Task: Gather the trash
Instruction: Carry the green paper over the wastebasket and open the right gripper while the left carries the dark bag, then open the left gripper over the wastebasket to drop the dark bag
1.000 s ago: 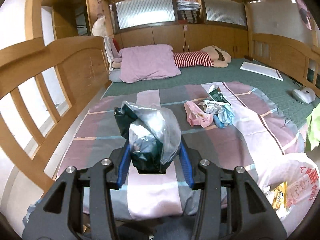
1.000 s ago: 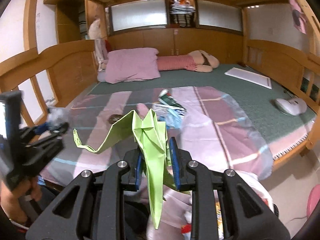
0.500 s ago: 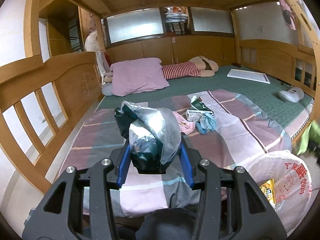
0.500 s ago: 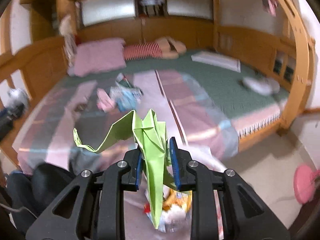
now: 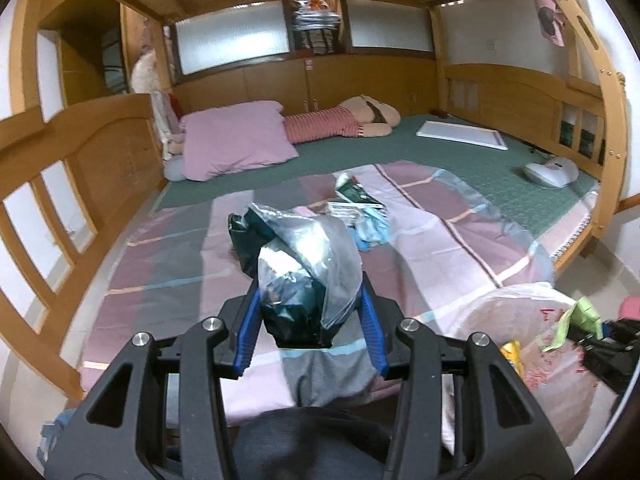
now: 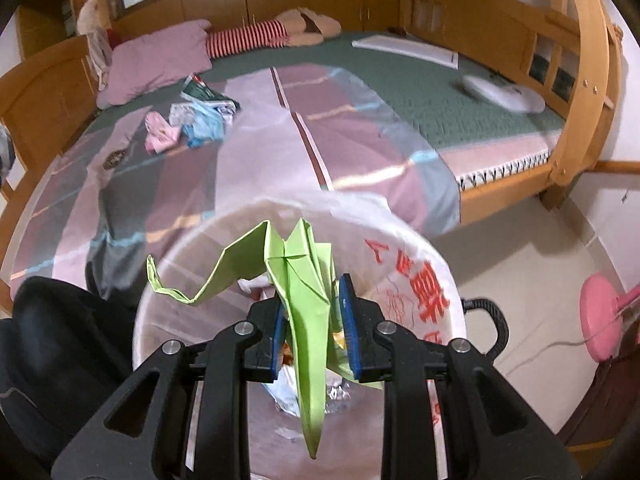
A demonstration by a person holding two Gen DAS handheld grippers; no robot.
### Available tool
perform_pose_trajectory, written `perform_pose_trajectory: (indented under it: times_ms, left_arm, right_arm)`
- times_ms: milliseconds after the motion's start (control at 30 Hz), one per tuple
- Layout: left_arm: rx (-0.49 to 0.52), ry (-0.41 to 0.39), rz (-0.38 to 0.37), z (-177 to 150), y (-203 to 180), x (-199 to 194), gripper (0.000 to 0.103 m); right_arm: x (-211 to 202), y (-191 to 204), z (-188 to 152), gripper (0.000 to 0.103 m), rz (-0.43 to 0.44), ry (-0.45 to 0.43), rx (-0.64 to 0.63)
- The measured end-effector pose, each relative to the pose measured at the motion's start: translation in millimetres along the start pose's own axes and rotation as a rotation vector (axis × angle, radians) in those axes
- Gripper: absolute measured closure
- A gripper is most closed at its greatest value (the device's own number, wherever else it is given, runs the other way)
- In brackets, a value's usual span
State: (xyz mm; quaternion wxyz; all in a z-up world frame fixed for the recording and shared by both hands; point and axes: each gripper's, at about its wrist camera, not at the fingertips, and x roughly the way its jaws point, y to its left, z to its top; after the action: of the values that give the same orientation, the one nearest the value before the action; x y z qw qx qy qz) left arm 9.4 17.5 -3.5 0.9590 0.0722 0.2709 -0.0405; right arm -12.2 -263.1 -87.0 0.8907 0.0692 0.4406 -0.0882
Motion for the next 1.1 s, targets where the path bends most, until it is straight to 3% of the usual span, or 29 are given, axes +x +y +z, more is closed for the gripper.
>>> perform_pose_trajectory:
  times_ms: [100, 167, 233, 300, 400, 533, 767, 900, 967, 1100]
  left_arm:
    - [-0.001, 0.018, -0.042, 0, -3, 3, 0.058]
    - [-0.01, 0.034, -0.092, 2, -7, 6, 0.058]
    - [-0.004, 0.045, -0.128, 2, -13, 9, 0.058]
    - [0.012, 0.05, -0.137, 1, -20, 12, 0.058]
    - [0.02, 0.073, -0.188, 0, -30, 18, 0.058]
    - [0.036, 0.129, -0.328, -3, -50, 29, 0.058]
    - [0.13, 0.212, -0.489, -14, -102, 47, 0.053]
    - [0.184, 0.225, -0.527, -21, -119, 47, 0.043]
    - [0.2, 0.224, -0.534, -21, -123, 45, 0.032]
    - [0.207, 0.224, -0.531, -22, -121, 46, 0.025]
  right_arm:
    - [4, -3, -5, 0.076, 0.009, 0.029, 0.014]
    - [5, -5, -8, 0.068, 0.029, 0.038, 0.021]
    - [2, -7, -11, 0.044, 0.046, 0.023, 0.032]
    - [-6, -9, -12, 0.034, 0.051, -0.022, 0.044]
    - [-16, -12, -12, 0.033, 0.047, -0.085, 0.046]
    - [-35, -22, -10, 0.028, 0.042, -0.196, 0.075]
    - [-46, -32, -10, 0.026, 0.032, -0.247, 0.082]
    - [-44, -38, -10, 0.026, 0.019, -0.242, 0.095]
    - [-42, -38, -10, 0.026, 0.021, -0.235, 0.1]
    - [-38, -36, -10, 0.026, 0.029, -0.225, 0.1]
